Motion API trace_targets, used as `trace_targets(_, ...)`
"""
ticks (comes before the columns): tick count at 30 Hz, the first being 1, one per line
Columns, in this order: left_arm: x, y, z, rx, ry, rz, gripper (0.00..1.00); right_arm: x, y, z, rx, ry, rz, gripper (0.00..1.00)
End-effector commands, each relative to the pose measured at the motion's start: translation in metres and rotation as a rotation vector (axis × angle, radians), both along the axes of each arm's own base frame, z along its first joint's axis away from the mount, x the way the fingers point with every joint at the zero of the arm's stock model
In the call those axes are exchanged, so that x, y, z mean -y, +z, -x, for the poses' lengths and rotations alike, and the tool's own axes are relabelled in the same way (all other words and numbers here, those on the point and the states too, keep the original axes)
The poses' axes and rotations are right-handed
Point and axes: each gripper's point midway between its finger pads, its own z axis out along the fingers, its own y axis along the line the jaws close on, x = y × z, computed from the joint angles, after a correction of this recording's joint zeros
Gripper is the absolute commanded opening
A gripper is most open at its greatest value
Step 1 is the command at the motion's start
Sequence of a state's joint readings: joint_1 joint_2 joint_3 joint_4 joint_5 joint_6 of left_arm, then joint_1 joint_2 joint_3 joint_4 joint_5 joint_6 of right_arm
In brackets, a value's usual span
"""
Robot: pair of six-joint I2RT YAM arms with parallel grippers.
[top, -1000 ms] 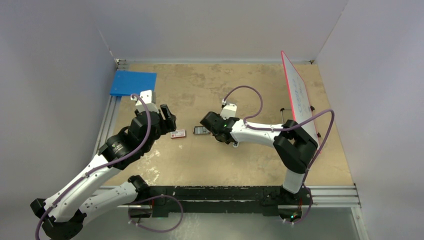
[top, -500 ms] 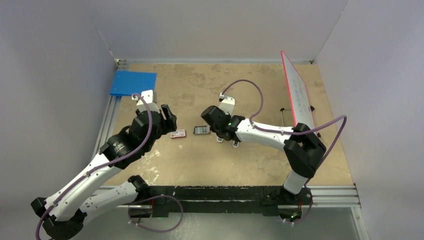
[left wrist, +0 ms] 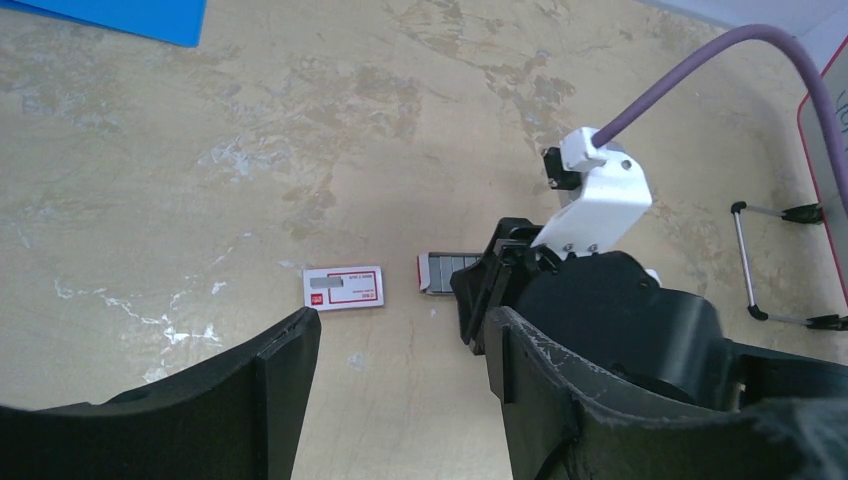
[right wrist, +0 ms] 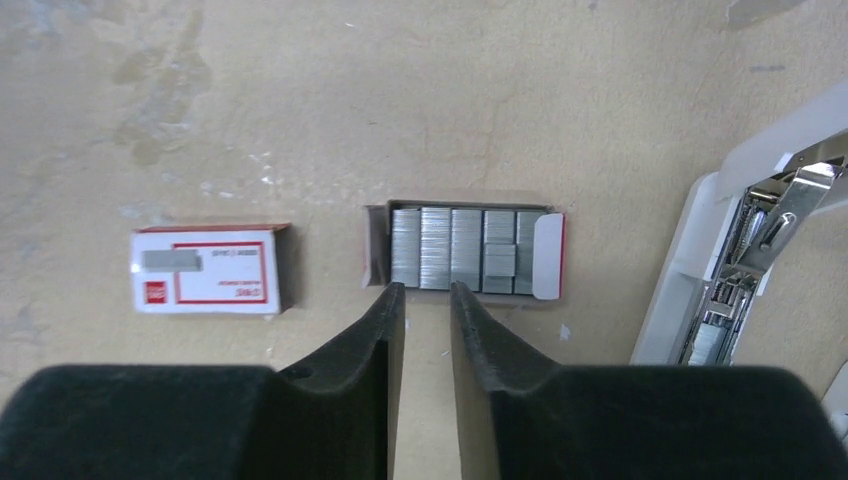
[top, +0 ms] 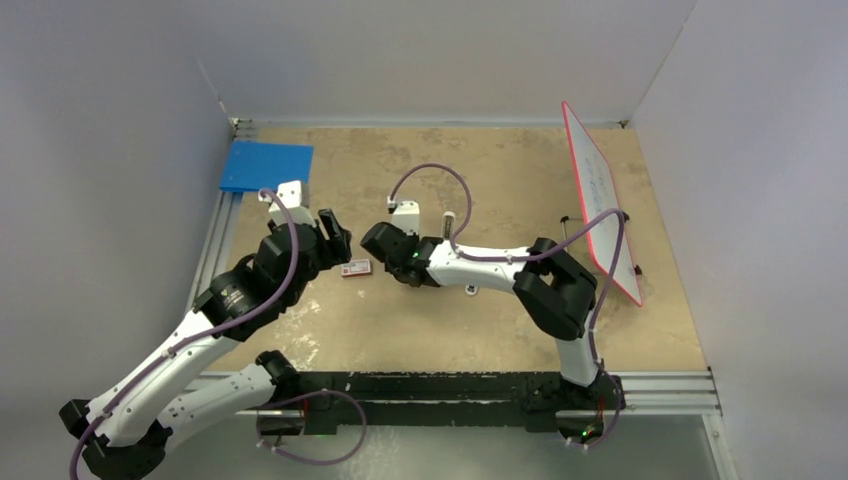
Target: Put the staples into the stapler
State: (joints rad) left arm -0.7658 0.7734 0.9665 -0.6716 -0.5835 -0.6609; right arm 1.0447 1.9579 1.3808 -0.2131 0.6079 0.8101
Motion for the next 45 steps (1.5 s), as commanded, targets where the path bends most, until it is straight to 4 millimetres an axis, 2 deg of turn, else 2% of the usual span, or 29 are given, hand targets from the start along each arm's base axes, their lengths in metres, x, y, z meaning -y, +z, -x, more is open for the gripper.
trace_targets(1,-0.004,0.005,-0.002,0.028,0.018,0.010,0.61,0.007,0.002,-0.007,0.007,-0.047,0.034,0.28)
trace_targets(7,-0.003,0.005,-0.003,0.027,0.018,0.006,0.61,0.011,-0.012,-0.010,0.004,-0.063,0.061,0.30)
trace_targets(17,-0.002,0.003,-0.003,0.022,0.017,0.002,0.61,0.023,-0.018,-0.016,0.004,-0.097,0.076,0.38)
trace_targets(25,-0.001,0.001,-0.006,0.016,0.013,-0.014,0.61,0.029,-0.020,-0.028,0.013,-0.101,0.090,0.42)
trace_targets(32,-0.001,0.000,-0.006,0.015,0.013,-0.016,0.61,0.025,-0.025,-0.027,0.001,-0.064,0.082,0.36)
trace_targets(45,-0.002,0.001,-0.005,0.017,0.014,-0.013,0.61,0.022,-0.042,-0.020,-0.052,-0.052,0.086,0.33)
